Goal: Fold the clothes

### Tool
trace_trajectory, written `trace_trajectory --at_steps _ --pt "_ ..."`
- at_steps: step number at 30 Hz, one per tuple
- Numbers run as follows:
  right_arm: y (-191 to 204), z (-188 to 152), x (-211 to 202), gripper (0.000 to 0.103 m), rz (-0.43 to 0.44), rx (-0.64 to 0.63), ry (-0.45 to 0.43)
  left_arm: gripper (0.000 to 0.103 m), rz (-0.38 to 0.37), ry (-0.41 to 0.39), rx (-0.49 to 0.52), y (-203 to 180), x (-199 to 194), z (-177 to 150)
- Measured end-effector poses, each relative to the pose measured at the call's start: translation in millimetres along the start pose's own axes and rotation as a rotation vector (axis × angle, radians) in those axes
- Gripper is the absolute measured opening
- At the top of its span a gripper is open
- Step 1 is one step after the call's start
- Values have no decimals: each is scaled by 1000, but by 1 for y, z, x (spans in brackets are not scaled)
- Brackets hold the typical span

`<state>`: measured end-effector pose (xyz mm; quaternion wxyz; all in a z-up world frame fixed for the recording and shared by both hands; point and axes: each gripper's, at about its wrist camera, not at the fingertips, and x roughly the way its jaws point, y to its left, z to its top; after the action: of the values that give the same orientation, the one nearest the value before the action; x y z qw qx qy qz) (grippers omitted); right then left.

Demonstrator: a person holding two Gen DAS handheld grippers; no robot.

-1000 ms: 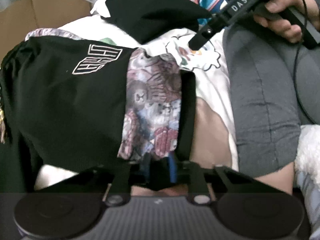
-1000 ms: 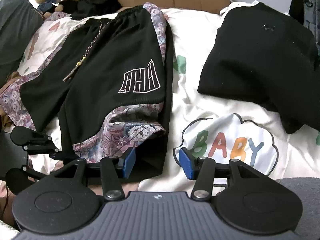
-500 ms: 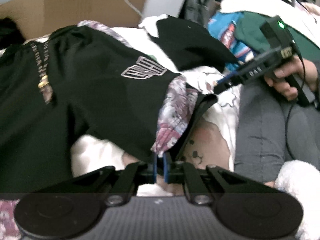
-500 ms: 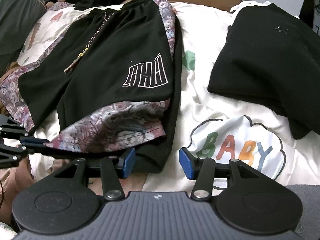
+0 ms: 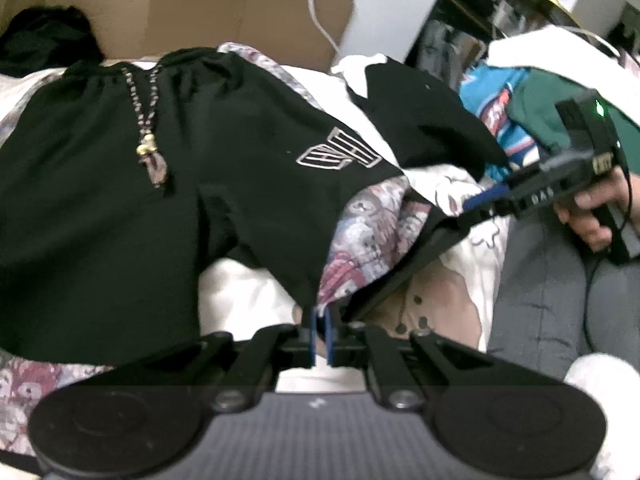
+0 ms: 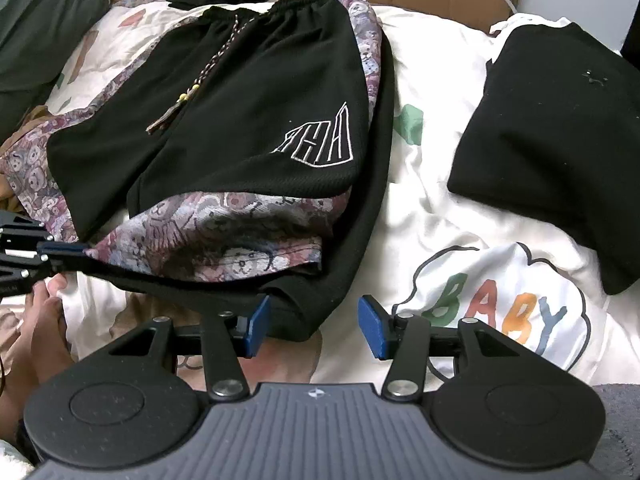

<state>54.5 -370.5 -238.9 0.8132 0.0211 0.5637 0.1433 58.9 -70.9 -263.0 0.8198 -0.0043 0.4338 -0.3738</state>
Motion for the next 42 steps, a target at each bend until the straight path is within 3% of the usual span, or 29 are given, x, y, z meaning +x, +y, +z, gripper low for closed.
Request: trace_trajectory --at_steps 11,15,18,24,31,39,42 --pt "6 6 14 53 -14 -17 -16 4 15 -18 -48 5 -3 -4" --pt "11 8 24 52 -65 -62 9 4 18 -25 -55 4 -4 -2" --pt "7 11 23 25 -103 -63 5 4 23 -29 -57 4 -3 -2" --pt "-15 12 17 14 -155 -9 32 3 12 -34 -71 6 -3 -2" --pt "-35 7 1 14 -208 125 31 3 7 -26 -99 8 1 -2" --pt "-60 7 -14 25 -278 263 -39 3 20 -14 -119 10 3 -5" --pt "-69 6 -22 25 -384 317 -67 3 65 -2 -156 19 1 -10"
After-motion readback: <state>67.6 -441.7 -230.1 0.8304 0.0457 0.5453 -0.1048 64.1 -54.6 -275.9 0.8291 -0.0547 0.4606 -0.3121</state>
